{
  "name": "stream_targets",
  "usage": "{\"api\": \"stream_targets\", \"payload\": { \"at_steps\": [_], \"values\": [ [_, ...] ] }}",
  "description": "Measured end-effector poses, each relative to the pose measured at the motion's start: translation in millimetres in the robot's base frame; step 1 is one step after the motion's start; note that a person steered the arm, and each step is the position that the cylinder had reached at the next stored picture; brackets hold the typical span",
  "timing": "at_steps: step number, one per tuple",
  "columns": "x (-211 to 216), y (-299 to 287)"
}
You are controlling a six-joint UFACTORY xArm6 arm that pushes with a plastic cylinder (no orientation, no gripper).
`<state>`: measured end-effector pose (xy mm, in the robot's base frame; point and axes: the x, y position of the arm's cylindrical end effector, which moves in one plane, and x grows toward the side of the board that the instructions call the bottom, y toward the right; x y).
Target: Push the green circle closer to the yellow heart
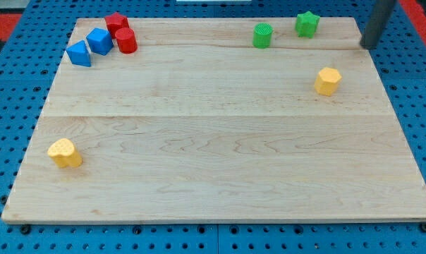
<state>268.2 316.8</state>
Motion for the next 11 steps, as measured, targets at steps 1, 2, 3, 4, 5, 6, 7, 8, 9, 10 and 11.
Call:
{"api": "stream_targets", "payload": {
  "at_steps": [1, 2, 3, 4, 5, 6, 7, 8, 9, 10, 11],
  "values": [
    [-20, 27],
    [-44, -12],
    [-65, -62],
    [-69, -131],
    [-16, -244],
    [34, -324],
    [56, -353],
    [13, -352],
    [31, -390],
    [134, -414],
    [214, -458]
  ]
}}
